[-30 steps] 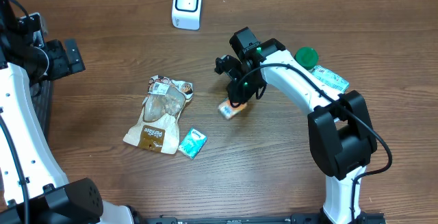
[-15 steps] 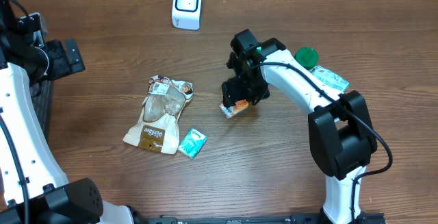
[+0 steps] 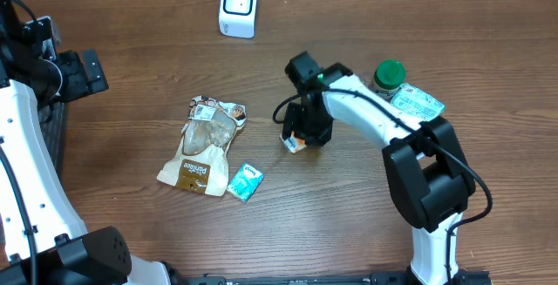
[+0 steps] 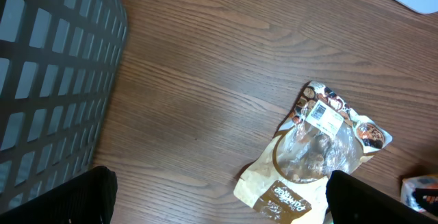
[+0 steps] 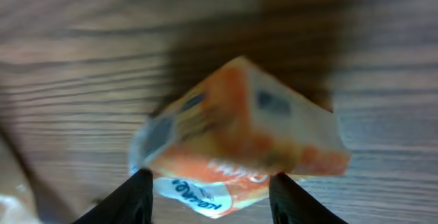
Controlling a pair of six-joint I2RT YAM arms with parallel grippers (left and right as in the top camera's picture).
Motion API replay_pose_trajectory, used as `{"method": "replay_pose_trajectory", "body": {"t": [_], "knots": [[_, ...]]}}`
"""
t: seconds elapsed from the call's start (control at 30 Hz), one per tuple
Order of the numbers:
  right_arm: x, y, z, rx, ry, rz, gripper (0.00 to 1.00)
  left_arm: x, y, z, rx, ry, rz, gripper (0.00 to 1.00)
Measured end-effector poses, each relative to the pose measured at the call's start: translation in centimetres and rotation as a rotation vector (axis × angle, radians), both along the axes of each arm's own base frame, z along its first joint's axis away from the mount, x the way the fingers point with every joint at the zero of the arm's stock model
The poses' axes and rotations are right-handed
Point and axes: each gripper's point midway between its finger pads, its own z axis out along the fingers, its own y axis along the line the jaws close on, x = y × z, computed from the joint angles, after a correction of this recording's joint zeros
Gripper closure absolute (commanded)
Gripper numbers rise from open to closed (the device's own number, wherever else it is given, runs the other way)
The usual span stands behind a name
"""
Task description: Scan the item barcode
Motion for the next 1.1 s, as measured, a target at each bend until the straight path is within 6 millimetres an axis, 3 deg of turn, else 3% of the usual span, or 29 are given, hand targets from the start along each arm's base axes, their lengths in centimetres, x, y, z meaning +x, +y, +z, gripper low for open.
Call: {"method": "replay_pose_trajectory", "body": {"t": [0.33, 0.4, 0.43, 0.47, 0.73, 0.87, 0.9, 1.0, 1.1], "knots": [[0.0, 0.5, -0.9, 0.032, -0.007, -0.026, 0.69, 0.0, 0.0, 0.0, 0.0, 0.0, 0.0, 0.0], [0.4, 1.1, -0.8, 0.063, -0.037, 0.025, 0.82, 0.0, 0.0, 0.0, 0.0, 0.0, 0.0, 0.0], [0.5, 1.3, -0.7, 0.078, -0.049, 0.062, 0.94, 0.0, 0.0, 0.0, 0.0, 0.0, 0.0, 0.0], [0.6, 1.5, -0.6, 0.092, -0.06, 0.1, 0.96, 0.0, 0.0, 0.0, 0.0, 0.0, 0.0, 0.0], [0.8, 2.0, 1.8, 0.135, -0.172, 0.549, 0.96, 0.0, 0.0, 0.0, 0.0, 0.0, 0.0, 0.0], [2.0, 1.1, 2.8, 0.062, -0.242, 0.717, 0.81, 0.0, 0.0, 0.0, 0.0, 0.0, 0.0, 0.01], [2.2, 0.8, 3.0, 0.041, -0.252, 0.742, 0.65, 0.0, 0.0, 0.0, 0.0, 0.0, 0.0, 0.0], [3.0, 0.2, 3.3, -0.012, -0.281, 0.797, 0.37, 0.0, 0.0, 0.0, 0.0, 0.0, 0.0, 0.0], [3.2, -0.3, 3.4, -0.042, -0.29, 0.834, 0.27, 0.0, 0.0, 0.0, 0.0, 0.0, 0.0, 0.0]]}}
